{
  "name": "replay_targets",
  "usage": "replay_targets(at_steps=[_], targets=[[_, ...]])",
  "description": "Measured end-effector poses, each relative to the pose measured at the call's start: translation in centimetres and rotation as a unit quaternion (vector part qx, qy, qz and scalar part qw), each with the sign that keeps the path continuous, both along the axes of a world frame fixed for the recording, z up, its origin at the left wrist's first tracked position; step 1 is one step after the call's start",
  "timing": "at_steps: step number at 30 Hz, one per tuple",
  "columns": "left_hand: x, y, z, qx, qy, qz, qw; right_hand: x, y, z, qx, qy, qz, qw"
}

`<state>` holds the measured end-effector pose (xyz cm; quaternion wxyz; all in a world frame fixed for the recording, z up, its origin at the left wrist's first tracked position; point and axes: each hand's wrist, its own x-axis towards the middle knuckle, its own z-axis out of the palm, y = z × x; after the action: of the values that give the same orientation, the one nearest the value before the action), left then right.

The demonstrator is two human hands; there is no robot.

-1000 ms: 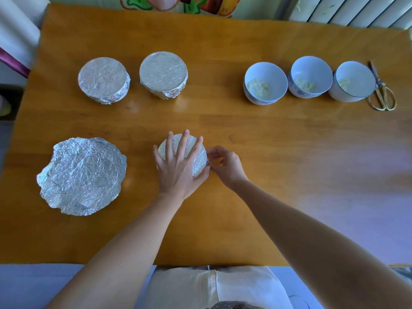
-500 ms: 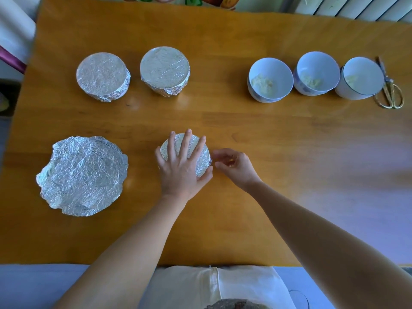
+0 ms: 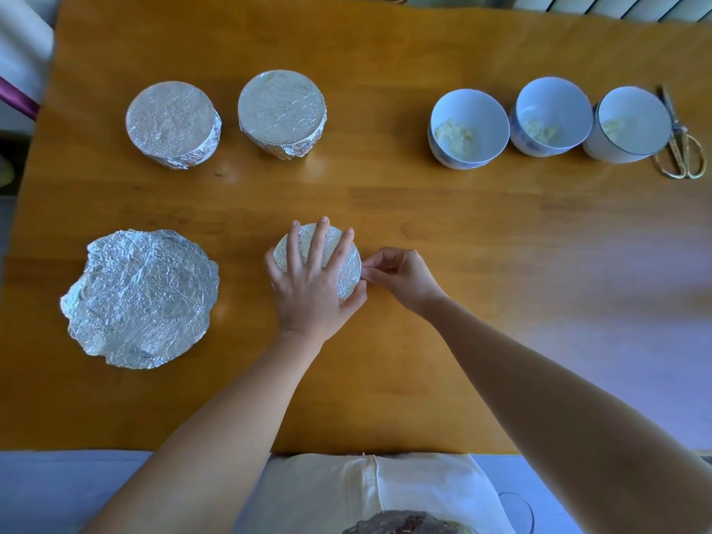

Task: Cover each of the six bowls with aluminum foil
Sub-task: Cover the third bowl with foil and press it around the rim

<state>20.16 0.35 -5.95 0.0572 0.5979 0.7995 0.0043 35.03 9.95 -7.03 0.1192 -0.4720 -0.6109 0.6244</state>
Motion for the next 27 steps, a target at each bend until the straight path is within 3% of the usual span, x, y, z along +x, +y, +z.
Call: replay_targets(at_steps=[9,27], targets=[[0.1,0.1,0.0,-0.004,0.008,0.009,1.000,-0.9,0.3,0.0,-0.027,0.010,-0.025,0.999],[0.3,0.1,0.1,-0.001,0.007,0.017,1.000,-2.6,-1.8,0.0,0.123,-0.069,-0.115,0.983]])
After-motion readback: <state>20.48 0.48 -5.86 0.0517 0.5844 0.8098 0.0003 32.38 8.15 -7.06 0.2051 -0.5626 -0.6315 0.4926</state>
